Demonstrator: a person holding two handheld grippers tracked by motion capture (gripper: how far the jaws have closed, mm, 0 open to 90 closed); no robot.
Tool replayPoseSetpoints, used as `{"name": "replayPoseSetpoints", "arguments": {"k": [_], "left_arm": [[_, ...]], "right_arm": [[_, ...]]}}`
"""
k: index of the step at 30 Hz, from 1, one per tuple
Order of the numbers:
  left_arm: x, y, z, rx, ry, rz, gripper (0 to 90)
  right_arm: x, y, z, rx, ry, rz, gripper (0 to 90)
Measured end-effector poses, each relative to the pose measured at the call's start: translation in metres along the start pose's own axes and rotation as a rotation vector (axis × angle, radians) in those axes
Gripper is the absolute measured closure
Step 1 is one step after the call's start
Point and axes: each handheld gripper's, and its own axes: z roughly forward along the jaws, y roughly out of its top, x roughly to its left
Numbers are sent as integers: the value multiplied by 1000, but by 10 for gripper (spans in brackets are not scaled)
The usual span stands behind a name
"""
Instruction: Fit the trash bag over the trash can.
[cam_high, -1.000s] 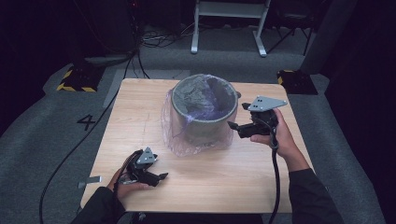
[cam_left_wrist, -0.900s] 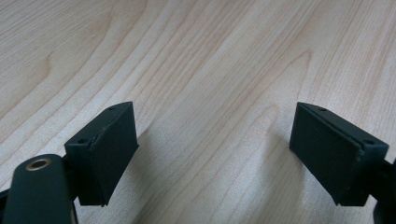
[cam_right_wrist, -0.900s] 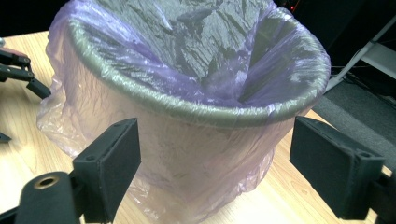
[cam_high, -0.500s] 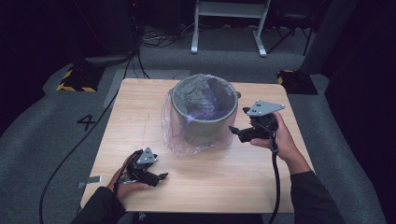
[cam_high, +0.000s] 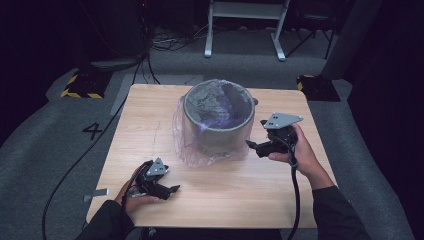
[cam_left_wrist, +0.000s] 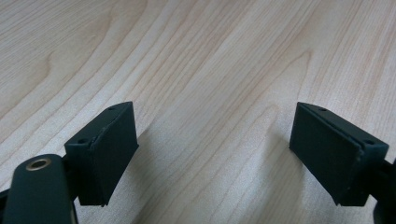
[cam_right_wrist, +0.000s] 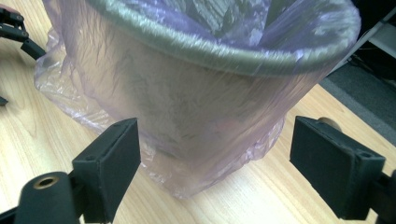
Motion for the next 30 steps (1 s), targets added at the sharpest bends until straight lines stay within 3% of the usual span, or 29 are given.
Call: {"name": "replayPoseSetpoints", "arguments": {"k": [17,27,30], "left_arm": [[0,0,0,0,0,0,147],[0,0,0,0,0,0,147],[0,0,0,0,0,0,147]], "right_arm": [[5,-21,8,70,2,-7,163],[3,-42,13,111,22,17,163],[4,-48,15,128,10,3,167]]}}
